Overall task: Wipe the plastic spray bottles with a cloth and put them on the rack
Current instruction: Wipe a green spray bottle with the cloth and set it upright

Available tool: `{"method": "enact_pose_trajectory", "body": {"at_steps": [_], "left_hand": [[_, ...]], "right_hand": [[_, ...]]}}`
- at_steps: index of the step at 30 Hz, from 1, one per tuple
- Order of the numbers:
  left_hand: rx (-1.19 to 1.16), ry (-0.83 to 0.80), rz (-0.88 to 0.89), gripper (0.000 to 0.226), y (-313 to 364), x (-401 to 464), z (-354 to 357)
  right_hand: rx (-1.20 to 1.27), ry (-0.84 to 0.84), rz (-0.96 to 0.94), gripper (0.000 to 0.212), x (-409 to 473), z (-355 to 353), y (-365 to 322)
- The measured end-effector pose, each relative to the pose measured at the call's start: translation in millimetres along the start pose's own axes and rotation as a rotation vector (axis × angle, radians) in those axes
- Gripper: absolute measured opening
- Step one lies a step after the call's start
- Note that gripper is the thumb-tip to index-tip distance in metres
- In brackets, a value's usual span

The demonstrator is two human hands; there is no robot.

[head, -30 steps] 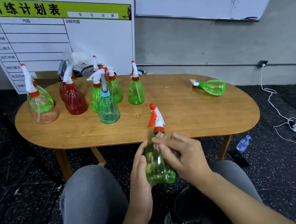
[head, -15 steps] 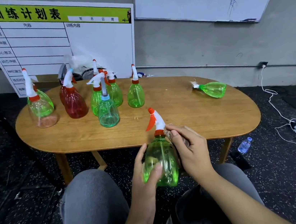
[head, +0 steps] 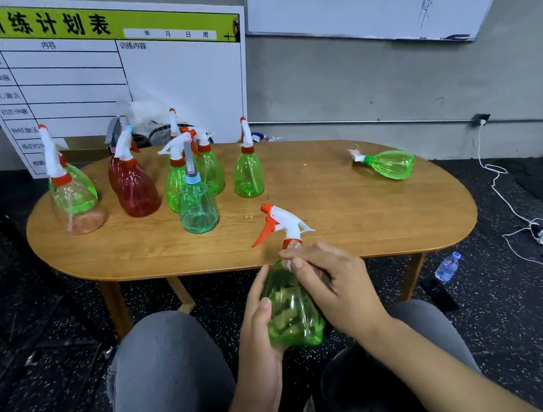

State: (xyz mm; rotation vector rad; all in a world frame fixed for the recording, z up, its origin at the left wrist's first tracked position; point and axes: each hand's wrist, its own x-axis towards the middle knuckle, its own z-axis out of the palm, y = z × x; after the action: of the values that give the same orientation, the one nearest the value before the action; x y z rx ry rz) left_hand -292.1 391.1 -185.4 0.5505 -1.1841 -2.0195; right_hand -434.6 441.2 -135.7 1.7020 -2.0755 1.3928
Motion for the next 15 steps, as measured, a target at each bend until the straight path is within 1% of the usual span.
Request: {"method": "enact_pose_trajectory", "body": {"at_steps": [2, 5, 6, 8, 10, 11, 12, 15], "left_hand": [[-0.005, -0.007, -0.001, 0.044, -1.8, 0.0, -1.8], [-0.017, -0.009, 0.018, 0.046, -0.2, -2.2, 0.3], [-0.024, -0.011, 0.021, 0.050, 1.3, -3.8, 1.8], [-0.041, -0.013, 0.019, 0.053, 4.2, -5.3, 4.6], [-0.038, -0.005, 0.022, 0.049, 3.6, -4.0, 3.8], [-0.028, 0.009, 0.025, 0.046, 2.5, -2.8, 2.6], [-0.018, 0.026, 0.025, 0.045, 2.4, -1.5, 2.4], [-0.005, 0.045, 0.023, 0.045, 3.7, -0.4, 2.3]], "right_hand": [[-0.055, -0.035, -0.160, 0.027, -13.2, -1.6, -6.1], [-0.150, -0.132, -0.493, 0.022, -40.0, -3.6, -10.1], [-0.192, -0.143, -0.565, 0.021, -45.8, -4.6, -9.8], [-0.259, -0.128, -0.633, 0.020, -47.5, -7.5, -8.5], [-0.269, -0.106, -0.634, 0.020, -39.6, -8.3, -7.5], [-0.249, -0.090, -0.596, 0.022, -33.6, -7.5, -5.6], [-0.219, -0.061, -0.522, 0.024, -25.6, -6.7, -4.0], [-0.107, 0.022, -0.190, 0.034, 1.6, -4.8, 1.3]]}}
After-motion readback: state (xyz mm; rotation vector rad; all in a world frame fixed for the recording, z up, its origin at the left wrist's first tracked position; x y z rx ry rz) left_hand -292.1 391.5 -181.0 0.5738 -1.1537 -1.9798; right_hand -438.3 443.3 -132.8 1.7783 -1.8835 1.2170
